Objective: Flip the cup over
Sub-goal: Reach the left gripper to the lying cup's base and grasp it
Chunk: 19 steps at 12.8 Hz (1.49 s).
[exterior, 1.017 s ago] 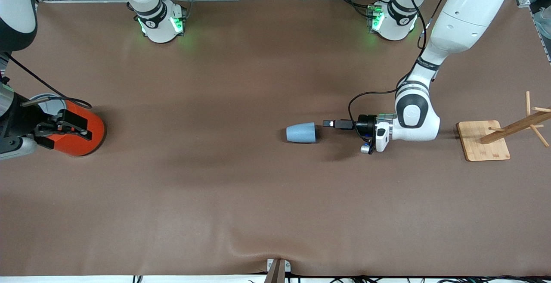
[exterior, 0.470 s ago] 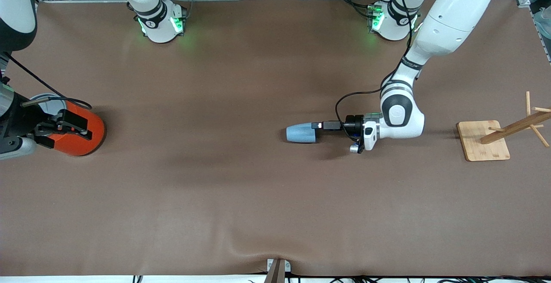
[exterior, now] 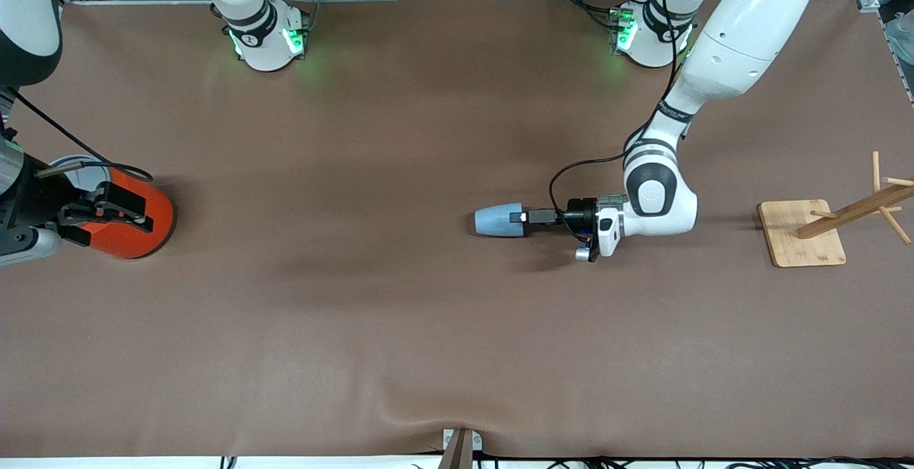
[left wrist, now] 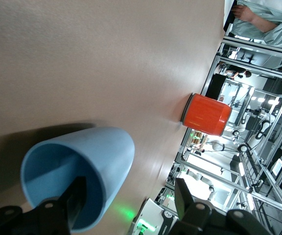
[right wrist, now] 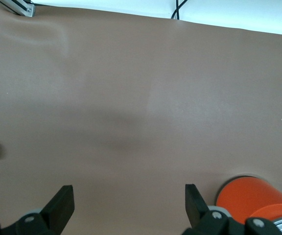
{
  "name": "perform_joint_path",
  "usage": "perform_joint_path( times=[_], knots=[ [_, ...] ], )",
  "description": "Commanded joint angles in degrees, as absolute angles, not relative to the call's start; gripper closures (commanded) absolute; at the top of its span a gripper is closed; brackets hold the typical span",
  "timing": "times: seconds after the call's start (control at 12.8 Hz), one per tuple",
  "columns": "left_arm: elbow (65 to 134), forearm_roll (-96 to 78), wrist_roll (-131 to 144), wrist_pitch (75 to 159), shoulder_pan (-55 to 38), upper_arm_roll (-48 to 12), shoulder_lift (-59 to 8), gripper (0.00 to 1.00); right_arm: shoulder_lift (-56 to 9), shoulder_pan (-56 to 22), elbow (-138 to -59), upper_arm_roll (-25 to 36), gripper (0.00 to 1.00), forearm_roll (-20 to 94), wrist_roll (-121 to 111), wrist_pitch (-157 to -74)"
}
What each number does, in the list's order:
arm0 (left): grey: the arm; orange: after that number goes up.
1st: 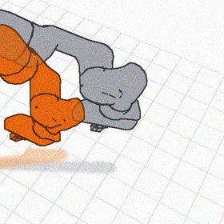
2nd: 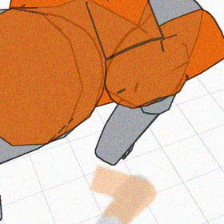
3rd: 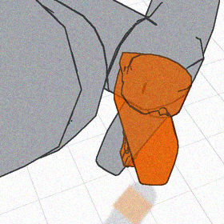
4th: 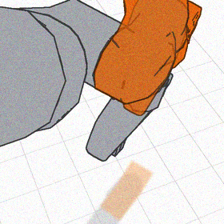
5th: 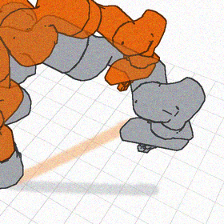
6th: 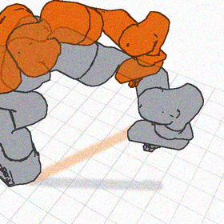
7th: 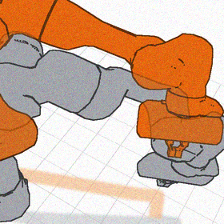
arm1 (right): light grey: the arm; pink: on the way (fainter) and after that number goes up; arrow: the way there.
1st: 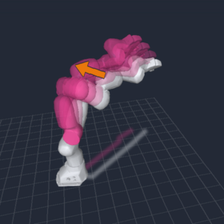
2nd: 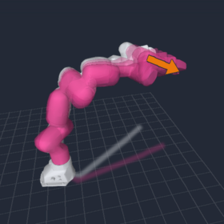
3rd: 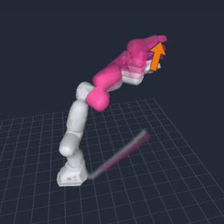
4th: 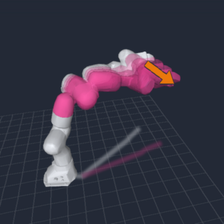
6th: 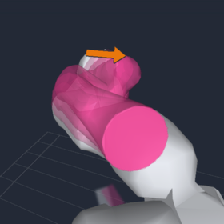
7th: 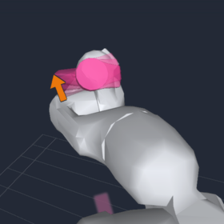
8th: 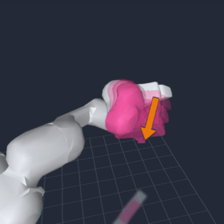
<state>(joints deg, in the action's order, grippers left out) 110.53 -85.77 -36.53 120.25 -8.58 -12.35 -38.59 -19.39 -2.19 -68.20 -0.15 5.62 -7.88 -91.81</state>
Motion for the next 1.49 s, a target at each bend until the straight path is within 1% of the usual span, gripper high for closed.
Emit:
perform_joint_path(
  times=[0.0,0.08,0.16,0.23,0.39,0.47,1.02,1.25,1.41],
  knots=[
    [108.1,-88.6,-37.7,122.1,-10.2,-12.3,-40.2,0.25,1.9,-3.5,-92.1,2.4,0.0,2.8,7.6,-96.3],
    [107.5,-89.2,-37.7,122.1,-10.7,-12.3,-40.5,0.28,1.8,-3.7,-91.5,2.4,0.0,2.6,8.2,-94.8],
    [107.5,-90.4,-37.7,122.2,-11.3,-12.3,-40.5,0.34,1.8,-3.4,-91.5,2.5,0.0,2.7,8.3,-94.7],
    [107.5,-91.0,-37.7,122.8,-11.9,-12.3,-40.6,0.48,1.8,-3.3,-91.5,2.5,0.0,2.7,8.3,-94.6],
    [107.4,-91.0,-37.7,124.3,-12.2,-12.3,-40.6,0.92,1.8,-3.0,-91.6,2.5,0.0,2.7,8.3,-93.5],
    [107.5,-91.0,-37.7,124.4,-12.7,-12.2,-40.6,1.0,1.8,-3.0,-91.5,2.5,0.0,2.8,8.4,-93.3],
    [107.0,-90.3,-36.8,125.5,-12.3,-11.9,-39.3,1.0,1.8,-2.9,-91.5,2.6,0.0,2.7,8.4,-93.3],
    [107.0,-90.1,-31.8,125.5,-12.6,-11.7,-36.6,1.0,1.8,-2.8,-91.5,2.6,0.0,2.7,8.4,-93.3],
    [107.0,-86.7,-28.4,125.5,-12.3,-11.7,-35.4,1.0,1.8,-2.8,-91.5,2.6,0.0,2.7,8.4,-93.3]
  ],
)
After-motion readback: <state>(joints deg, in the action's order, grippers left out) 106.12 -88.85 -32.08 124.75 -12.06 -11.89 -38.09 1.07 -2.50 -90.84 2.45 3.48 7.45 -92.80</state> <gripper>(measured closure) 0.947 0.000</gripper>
